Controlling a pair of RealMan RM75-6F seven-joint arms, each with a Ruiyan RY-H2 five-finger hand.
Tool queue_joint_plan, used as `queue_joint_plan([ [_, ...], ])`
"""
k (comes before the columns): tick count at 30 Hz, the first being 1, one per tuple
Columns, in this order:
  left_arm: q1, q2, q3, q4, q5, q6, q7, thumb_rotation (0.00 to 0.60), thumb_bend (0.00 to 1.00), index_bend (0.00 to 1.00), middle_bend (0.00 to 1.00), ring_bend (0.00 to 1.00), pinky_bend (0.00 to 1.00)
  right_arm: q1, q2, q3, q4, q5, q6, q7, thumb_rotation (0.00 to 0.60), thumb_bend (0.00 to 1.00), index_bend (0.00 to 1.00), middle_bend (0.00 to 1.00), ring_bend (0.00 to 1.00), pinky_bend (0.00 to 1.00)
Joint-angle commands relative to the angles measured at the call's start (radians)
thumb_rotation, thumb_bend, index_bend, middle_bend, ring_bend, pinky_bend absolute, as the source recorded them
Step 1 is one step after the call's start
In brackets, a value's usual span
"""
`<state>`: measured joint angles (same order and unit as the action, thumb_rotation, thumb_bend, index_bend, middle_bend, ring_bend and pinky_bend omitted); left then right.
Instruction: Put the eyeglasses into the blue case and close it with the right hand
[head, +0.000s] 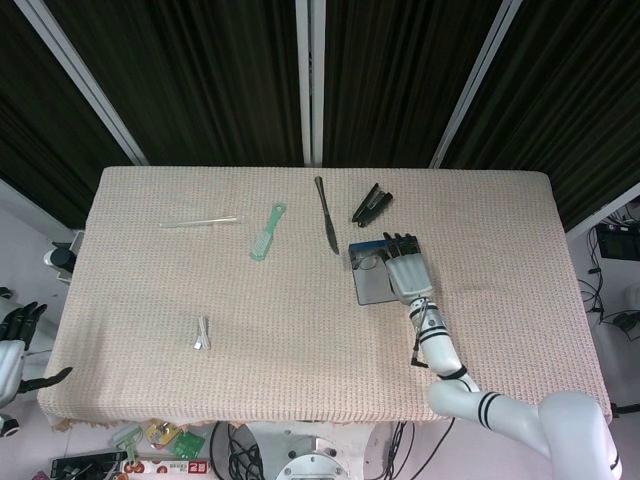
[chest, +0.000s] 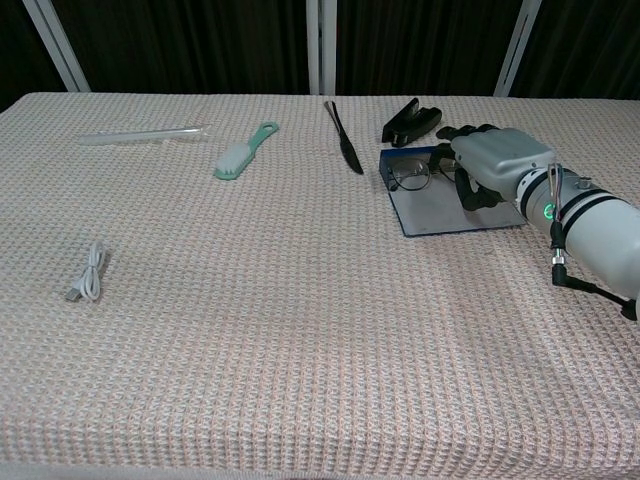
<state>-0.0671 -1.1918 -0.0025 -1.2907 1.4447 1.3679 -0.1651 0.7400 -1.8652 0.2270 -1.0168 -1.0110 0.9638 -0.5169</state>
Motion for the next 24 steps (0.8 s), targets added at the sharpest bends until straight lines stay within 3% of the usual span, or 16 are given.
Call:
queue_joint_plan([
  [1,0.0,0.001,0.0,-0.001,0.0,0.001,0.0,0.444,0.1,0.05,0.04,0.04,0.18,0.001,-0.003,0.002,0.006,0.001,-0.001,-0.004,0.6,0.83,0.2,0.0,0.0,0.0],
  [6,0.0,0.003,-0.001,-0.005,0.001,0.001,0.003,0.446,0.1,0.05,0.04,0.04,0.18,0.003,-0.007,0.008,0.009,0.006,-0.007,-0.005,0.6,0.83,0.15,0.0,0.0,0.0],
  [15,0.0,0.006,-0.001,-0.01,-0.001,-0.001,0.005,0.442,0.1,0.05,0.04,0.04,0.18,-0.007,0.0,0.006,-0.012,-0.003,-0.002,0.005,0.6,0.84,0.15,0.0,0.0,0.0],
  [24,-0.001,0.004,0.001,-0.008,0.004,-0.003,0.001,0.443,0.1,0.05,0.04,0.04,0.19,-0.083,0.121,-0.048,-0.213,-0.048,0.063,0.006,0.6,0.82,0.15,0.0,0.0,0.0],
])
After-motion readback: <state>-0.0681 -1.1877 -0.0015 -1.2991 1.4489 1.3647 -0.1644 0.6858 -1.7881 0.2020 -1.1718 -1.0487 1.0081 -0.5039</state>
